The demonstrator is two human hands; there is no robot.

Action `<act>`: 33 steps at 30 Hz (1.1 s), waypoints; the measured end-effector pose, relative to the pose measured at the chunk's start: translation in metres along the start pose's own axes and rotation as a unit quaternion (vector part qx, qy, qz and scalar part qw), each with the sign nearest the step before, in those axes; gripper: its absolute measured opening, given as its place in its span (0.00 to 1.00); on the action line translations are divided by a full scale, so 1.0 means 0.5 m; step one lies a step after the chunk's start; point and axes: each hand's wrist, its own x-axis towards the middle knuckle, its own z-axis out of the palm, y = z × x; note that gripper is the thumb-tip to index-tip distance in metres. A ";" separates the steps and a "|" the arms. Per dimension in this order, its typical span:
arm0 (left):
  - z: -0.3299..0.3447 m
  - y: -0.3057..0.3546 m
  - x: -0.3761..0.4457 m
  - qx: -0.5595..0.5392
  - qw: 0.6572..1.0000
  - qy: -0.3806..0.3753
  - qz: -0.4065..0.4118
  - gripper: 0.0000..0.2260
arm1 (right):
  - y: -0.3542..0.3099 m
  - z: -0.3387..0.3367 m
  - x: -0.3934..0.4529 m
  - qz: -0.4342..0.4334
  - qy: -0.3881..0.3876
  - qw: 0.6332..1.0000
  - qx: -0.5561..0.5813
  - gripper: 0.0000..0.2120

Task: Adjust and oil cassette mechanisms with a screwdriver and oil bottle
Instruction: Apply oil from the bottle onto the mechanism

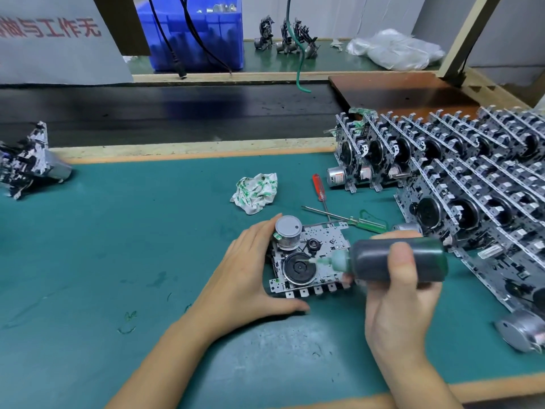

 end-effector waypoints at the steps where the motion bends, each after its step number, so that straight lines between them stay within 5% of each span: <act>1: -0.001 -0.001 0.001 -0.004 1.000 -0.003 -0.003 0.49 | -0.003 -0.002 0.006 0.025 0.012 0.999 0.034 0.08; 18: -0.006 0.024 0.005 -0.083 0.994 0.001 -0.070 0.42 | -0.030 -0.012 0.044 0.142 -0.001 0.980 0.136 0.18; 21: 0.023 0.048 0.029 -0.088 0.986 0.093 -0.110 0.38 | -0.045 -0.017 0.066 0.149 -0.018 0.973 0.175 0.14; 25: 0.047 0.082 0.066 -0.114 0.948 0.249 -0.165 0.14 | -0.076 -0.008 0.098 0.150 -0.053 0.958 0.237 0.08; 28: 0.037 0.089 0.096 -0.324 0.884 0.249 -0.226 0.08 | -0.108 0.005 0.128 0.145 -0.098 0.941 0.288 0.16; 31: 0.037 0.090 0.115 -0.655 0.701 0.159 -0.233 0.09 | -0.119 0.020 0.144 0.149 -0.099 0.937 0.300 0.17; 33: 0.040 0.084 0.113 -0.768 0.595 0.121 -0.205 0.17 | -0.099 0.034 0.137 0.152 -0.099 0.954 0.240 0.13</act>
